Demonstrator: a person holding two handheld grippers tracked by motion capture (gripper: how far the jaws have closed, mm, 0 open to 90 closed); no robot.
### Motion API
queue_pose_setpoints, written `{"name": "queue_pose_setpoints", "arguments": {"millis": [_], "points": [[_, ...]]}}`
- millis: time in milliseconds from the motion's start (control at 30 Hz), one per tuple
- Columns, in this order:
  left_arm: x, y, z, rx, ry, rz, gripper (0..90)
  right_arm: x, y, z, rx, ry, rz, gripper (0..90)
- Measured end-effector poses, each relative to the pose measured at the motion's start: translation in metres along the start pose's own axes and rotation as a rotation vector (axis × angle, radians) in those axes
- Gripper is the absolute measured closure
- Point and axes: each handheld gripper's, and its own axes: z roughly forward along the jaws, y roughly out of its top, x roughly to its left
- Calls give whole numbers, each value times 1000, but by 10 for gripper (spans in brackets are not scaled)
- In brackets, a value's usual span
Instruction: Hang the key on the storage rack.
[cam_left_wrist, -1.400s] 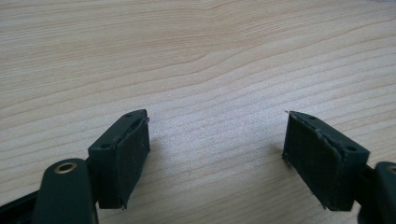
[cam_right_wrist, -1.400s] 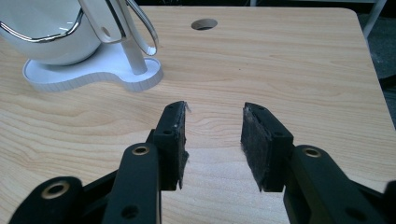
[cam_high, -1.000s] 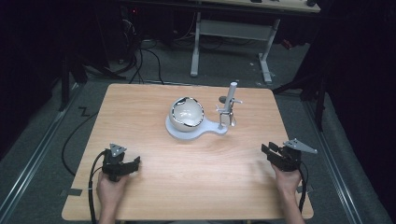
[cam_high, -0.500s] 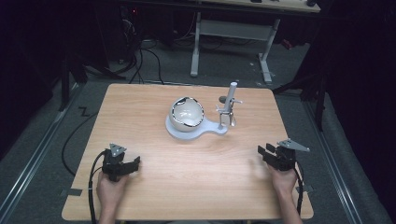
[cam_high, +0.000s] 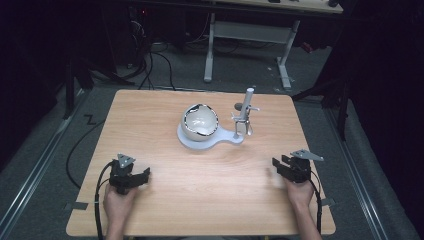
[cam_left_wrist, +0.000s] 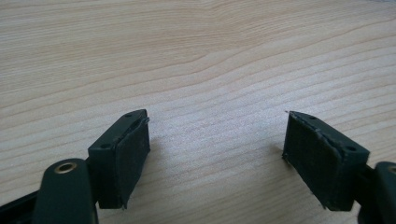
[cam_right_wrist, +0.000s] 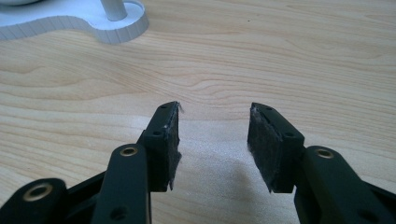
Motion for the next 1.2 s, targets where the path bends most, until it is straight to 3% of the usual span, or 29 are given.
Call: {"name": "queue_pose_setpoints", "arguments": {"millis": [667,1067,1200], "points": [[0,0,0,-1,-1,-2,231,9,-4,13,50,-7,-33,506],[0,0,0,-1,-1,-2,231,16,-5,17,81,-26,-82,464],[0,0,0,-1,-2,-3,231,15,-5,18,84,-20,-74,442]]}}
